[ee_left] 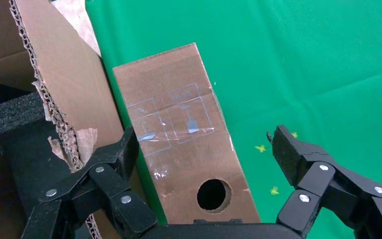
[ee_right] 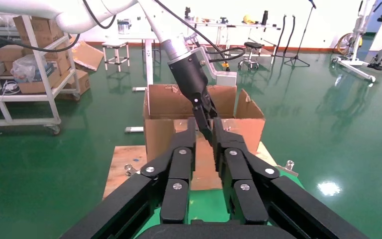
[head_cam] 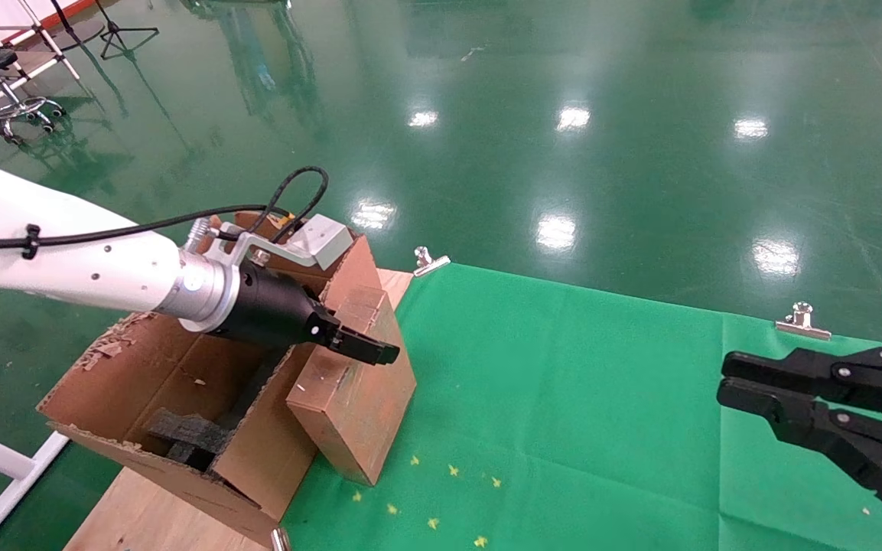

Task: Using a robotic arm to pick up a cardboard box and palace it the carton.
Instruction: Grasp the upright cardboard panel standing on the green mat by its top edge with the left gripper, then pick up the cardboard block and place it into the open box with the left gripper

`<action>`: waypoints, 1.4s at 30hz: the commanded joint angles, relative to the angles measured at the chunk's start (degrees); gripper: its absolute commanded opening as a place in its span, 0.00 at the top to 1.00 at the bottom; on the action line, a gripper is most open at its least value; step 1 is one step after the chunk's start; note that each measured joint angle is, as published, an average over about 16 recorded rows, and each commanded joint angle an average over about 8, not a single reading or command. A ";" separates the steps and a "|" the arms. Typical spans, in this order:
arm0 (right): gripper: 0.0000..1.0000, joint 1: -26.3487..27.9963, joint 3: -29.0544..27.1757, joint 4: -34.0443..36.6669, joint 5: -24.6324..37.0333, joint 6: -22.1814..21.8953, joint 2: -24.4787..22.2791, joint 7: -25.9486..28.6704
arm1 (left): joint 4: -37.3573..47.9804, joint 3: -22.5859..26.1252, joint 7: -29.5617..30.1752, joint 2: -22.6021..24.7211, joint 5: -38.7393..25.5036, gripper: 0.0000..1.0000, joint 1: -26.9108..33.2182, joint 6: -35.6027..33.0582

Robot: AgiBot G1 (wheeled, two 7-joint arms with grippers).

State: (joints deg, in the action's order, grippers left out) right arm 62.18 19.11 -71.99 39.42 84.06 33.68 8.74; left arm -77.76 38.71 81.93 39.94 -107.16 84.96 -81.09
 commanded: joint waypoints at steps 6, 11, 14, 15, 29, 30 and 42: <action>0.00 0.00 0.00 0.00 0.00 0.00 0.00 0.00 | 0.01 -0.02 0.02 -0.02 0.04 1.00 -0.03 0.00; 0.00 0.00 0.00 0.00 0.00 0.00 0.00 0.00 | 0.01 -0.04 0.03 -0.04 0.06 1.00 -0.04 0.00; 0.00 0.00 0.00 0.00 0.00 0.00 0.00 0.00 | 0.01 -0.05 0.04 -0.05 0.07 1.00 -0.05 0.00; 0.00 0.00 0.00 0.00 0.00 0.00 0.00 0.00 | 0.01 -0.06 0.05 -0.05 0.07 1.00 -0.06 0.00; 0.00 0.00 0.00 0.01 0.00 0.00 0.00 -0.01 | 0.80 -0.05 -4.30 -0.52 0.47 1.00 2.57 -1.83; 0.00 0.00 0.00 0.01 0.00 0.00 0.00 -0.01 | 0.73 -0.27 -5.26 -0.76 0.72 1.00 3.16 -1.94; 0.00 0.01 0.01 0.01 -0.01 0.00 0.00 -0.01 | 1.41 -8.29 -17.89 -7.65 8.28 1.00 14.21 -1.12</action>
State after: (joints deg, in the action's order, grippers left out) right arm 62.19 19.12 -71.98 39.42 84.06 33.68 8.73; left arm -76.21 31.06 64.58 32.36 -99.90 98.89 -82.69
